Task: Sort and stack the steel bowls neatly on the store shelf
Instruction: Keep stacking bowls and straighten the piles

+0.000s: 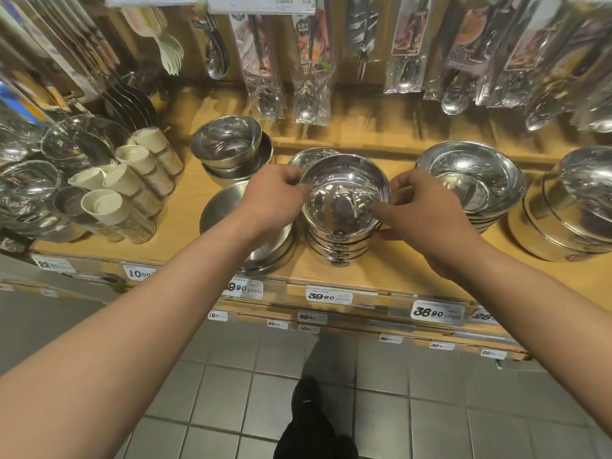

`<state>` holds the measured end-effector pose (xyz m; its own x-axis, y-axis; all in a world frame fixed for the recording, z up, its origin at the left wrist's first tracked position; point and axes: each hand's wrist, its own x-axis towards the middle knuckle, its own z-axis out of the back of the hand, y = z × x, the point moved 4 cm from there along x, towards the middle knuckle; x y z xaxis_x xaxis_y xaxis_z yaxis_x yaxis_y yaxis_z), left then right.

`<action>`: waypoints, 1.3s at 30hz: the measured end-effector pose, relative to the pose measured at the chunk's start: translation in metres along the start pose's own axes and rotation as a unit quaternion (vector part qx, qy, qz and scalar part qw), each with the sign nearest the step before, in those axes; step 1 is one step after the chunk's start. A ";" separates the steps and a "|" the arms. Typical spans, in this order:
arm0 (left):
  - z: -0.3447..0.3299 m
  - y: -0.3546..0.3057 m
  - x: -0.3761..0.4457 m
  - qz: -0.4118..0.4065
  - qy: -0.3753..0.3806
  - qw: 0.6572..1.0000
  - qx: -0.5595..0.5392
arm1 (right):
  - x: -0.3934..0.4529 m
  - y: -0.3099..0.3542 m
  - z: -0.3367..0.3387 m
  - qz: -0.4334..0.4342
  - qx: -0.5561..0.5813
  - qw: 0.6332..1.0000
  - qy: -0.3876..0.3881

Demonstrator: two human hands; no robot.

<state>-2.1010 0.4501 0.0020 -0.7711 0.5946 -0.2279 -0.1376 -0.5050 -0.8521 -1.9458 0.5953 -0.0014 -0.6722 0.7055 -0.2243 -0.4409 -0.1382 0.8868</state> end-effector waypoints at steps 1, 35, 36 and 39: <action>0.000 0.000 0.000 -0.001 0.001 1.000 -0.007 | 0.000 -0.001 0.000 0.000 -0.001 1.000 -0.001; -0.016 0.008 -0.018 0.169 0.060 0.962 -0.208 | -0.006 -0.013 -0.010 -0.145 0.170 0.969 0.103; -0.009 0.011 -0.022 0.173 0.059 0.961 -0.209 | -0.011 -0.013 -0.008 -0.148 0.169 0.970 0.091; 0.031 0.028 -0.040 0.164 -0.008 0.971 -0.175 | -0.036 -0.020 -0.003 -0.174 0.179 0.967 0.055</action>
<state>-2.0931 0.3922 0.0018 -0.7475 0.4261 -0.5096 0.3347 -0.4211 -0.8430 -1.9145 0.5703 -0.0118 -0.5877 0.5859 -0.5579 -0.4303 0.3576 0.8288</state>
